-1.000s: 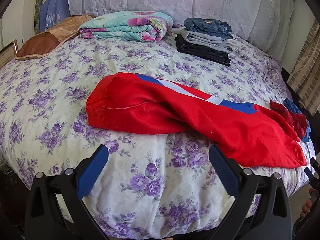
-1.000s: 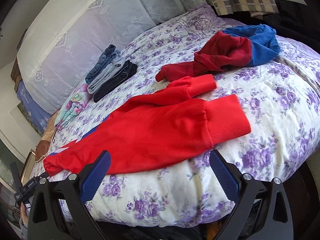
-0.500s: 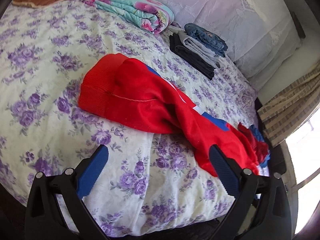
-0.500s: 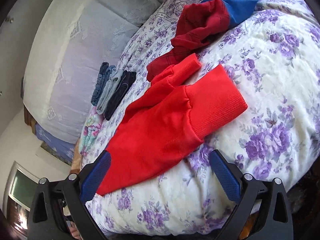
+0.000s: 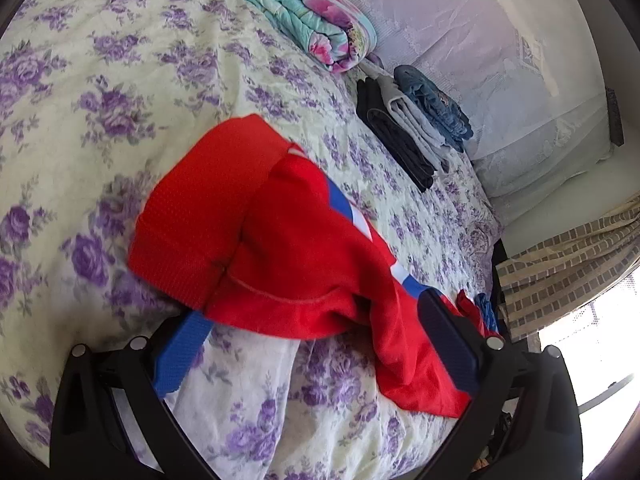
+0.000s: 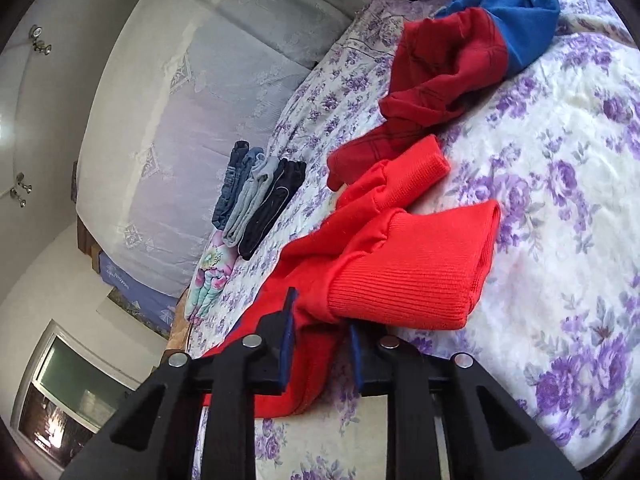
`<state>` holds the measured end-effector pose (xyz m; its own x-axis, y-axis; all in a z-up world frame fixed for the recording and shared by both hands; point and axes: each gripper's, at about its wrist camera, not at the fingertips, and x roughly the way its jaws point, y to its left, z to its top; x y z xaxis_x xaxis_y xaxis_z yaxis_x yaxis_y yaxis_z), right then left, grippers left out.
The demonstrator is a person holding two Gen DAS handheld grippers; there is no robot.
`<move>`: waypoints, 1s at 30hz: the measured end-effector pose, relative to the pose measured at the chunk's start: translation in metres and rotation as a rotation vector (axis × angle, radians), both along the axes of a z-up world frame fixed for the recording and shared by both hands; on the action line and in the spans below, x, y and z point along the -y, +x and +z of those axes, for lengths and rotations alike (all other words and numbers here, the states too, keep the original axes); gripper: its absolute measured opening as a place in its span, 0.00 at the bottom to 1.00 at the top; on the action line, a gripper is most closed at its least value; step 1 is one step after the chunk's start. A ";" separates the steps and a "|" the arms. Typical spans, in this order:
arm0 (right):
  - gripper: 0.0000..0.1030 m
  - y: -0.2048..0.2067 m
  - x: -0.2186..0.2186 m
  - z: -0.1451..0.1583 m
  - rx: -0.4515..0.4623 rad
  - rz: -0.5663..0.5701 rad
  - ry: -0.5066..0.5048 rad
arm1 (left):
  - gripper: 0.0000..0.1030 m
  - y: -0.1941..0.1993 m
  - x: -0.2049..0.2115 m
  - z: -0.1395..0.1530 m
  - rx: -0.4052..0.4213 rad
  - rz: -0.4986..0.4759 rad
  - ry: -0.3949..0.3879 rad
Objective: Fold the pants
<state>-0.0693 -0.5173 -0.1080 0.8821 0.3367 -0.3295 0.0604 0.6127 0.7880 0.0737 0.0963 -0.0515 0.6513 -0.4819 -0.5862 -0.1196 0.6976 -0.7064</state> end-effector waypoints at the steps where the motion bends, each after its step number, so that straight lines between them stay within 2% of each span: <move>1: 0.17 0.000 0.000 0.005 0.013 0.001 -0.007 | 0.95 0.004 -0.002 0.001 0.006 0.007 0.001; 3: 0.17 0.000 0.004 0.018 0.039 -0.003 -0.014 | 0.93 0.013 -0.005 0.004 0.024 0.023 0.001; 4: 0.16 0.001 0.007 0.024 0.049 -0.006 -0.017 | 0.82 0.017 -0.007 0.006 0.035 0.029 0.009; 5: 0.16 0.002 0.009 0.029 0.056 -0.010 -0.018 | 0.66 0.020 -0.010 0.010 0.045 0.039 0.027; 11: 0.16 0.017 0.024 0.063 0.104 0.006 0.009 | 0.44 0.027 -0.025 0.034 0.104 0.006 -0.011; 13: 0.16 0.020 0.025 0.077 0.136 0.007 -0.004 | 0.36 0.016 -0.032 0.050 0.166 0.021 -0.010; 16: 0.16 0.042 0.024 0.094 0.141 0.026 -0.024 | 0.36 0.002 -0.050 0.077 0.250 0.087 0.012; 19: 0.16 0.075 0.025 0.106 0.129 0.043 -0.009 | 0.36 0.022 -0.050 0.085 0.182 0.050 0.075; 21: 0.16 0.095 0.023 0.115 0.146 0.047 -0.032 | 0.54 0.025 -0.037 0.076 0.146 -0.011 0.076; 22: 0.16 0.100 0.020 0.118 0.152 0.048 -0.038 | 0.72 0.021 -0.031 0.071 0.136 -0.038 0.084; 23: 0.16 0.107 0.019 0.121 0.156 0.054 -0.039 | 0.80 0.016 -0.025 0.065 0.135 -0.048 0.097; 26: 0.16 0.122 0.017 0.134 0.170 0.064 -0.054 | 0.83 -0.005 -0.017 0.045 0.117 -0.046 0.151; 30: 0.16 0.133 0.022 0.156 0.208 0.061 -0.066 | 0.84 -0.012 -0.042 0.020 0.051 0.038 0.128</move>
<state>0.0635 -0.5396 0.0483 0.9120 0.3752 -0.1656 -0.1380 0.6611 0.7375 0.0612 0.1382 -0.0311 0.6979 -0.3796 -0.6073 -0.1140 0.7783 -0.6175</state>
